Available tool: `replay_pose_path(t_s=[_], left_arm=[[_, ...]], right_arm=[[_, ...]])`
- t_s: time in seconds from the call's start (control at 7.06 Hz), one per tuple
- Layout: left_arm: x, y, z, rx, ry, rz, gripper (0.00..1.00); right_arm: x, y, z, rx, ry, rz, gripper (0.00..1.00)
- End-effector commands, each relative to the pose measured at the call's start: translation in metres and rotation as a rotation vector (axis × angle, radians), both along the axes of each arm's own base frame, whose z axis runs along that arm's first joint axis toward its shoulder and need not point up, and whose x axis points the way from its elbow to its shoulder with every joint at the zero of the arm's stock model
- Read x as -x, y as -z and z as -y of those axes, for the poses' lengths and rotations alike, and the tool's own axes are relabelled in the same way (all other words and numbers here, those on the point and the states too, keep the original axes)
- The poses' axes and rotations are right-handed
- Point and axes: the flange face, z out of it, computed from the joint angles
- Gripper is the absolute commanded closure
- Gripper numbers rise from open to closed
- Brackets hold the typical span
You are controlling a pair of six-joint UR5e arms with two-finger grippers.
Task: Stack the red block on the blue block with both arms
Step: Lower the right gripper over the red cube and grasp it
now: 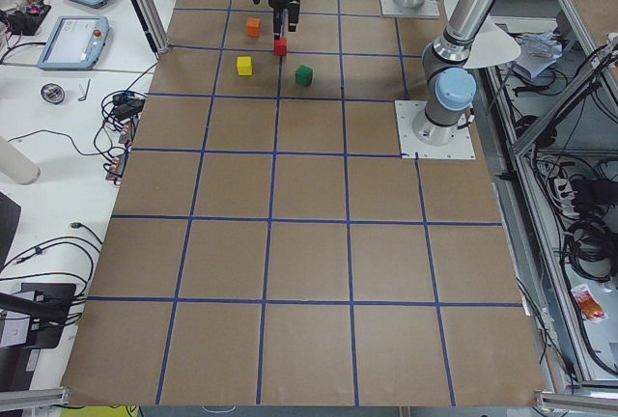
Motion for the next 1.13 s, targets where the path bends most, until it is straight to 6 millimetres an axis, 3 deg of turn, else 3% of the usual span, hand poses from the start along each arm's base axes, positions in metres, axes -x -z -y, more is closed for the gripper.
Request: replay_pose_path(t_s=[0.0, 0.28, 0.42, 0.57, 0.71, 0.85, 0.99], left_arm=[[0.002, 0.001, -0.001, -0.002, 0.005, -0.002, 0.00], [0.002, 0.001, -0.002, 0.000, 0.018, 0.000, 0.00], [0.002, 0.000, -0.002, 0.001, 0.018, 0.000, 0.00], [0.002, 0.001, -0.002, 0.000, 0.018, 0.000, 0.00], [0.002, 0.000, -0.003, 0.001, 0.018, 0.000, 0.00], [0.002, 0.001, -0.003, 0.000, 0.020, -0.002, 0.00], [0.002, 0.000, -0.003, 0.003, 0.020, -0.002, 0.00]], right_arm=[[-0.006, 0.019, 0.000, -0.028, -0.005, -0.009, 0.00], [-0.007, 0.030, 0.000, -0.045, -0.006, -0.016, 0.02], [-0.007, 0.033, 0.000, -0.050, -0.008, -0.016, 0.33], [-0.007, 0.035, 0.000, -0.054, -0.008, -0.017, 0.80], [-0.007, 0.033, 0.000, -0.053, -0.008, -0.017, 1.00], [-0.006, 0.029, 0.002, -0.047, -0.007, -0.015, 1.00], [-0.005, 0.013, 0.005, -0.029, -0.003, -0.016, 1.00]])
